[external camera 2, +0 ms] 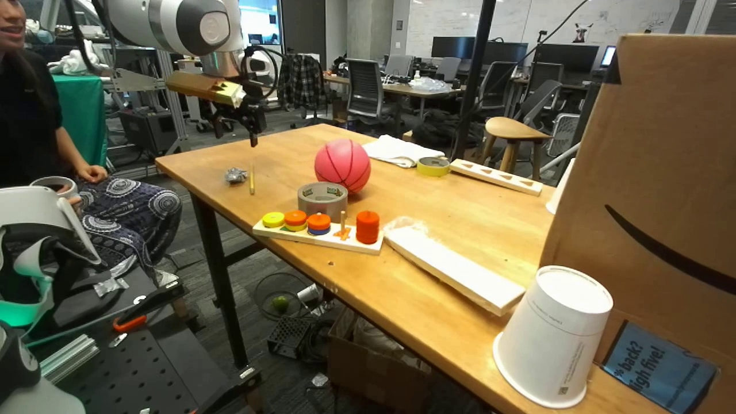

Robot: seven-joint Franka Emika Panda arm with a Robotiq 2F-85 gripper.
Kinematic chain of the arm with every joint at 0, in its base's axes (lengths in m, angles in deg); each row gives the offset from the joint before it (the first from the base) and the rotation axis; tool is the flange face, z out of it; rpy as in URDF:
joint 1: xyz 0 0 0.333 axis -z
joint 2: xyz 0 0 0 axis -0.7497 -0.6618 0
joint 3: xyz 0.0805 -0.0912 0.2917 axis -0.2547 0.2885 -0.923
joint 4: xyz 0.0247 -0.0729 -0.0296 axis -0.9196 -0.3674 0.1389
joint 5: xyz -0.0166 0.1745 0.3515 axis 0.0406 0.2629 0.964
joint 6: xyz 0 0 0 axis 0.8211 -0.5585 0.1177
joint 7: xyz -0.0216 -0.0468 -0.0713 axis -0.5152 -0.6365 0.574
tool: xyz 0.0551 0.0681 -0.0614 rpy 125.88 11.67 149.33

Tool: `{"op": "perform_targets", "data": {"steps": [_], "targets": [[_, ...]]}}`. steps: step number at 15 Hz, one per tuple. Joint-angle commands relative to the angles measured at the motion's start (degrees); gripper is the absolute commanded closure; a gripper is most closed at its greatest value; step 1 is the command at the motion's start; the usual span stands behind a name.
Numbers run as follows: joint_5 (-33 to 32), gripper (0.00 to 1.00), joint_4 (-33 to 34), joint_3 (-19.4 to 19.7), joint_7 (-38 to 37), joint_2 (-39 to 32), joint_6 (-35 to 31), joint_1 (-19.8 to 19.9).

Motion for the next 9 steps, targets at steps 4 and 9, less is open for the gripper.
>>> {"op": "perform_targets", "data": {"steps": [4, 9], "targets": [[0.95, 0.0, 5.95, 0.34, 3.12, -6.49, 3.4, 2.56], [-0.67, 0.0, 6.05, 3.72, 2.98, -5.52, 7.79, 6.04]]}}
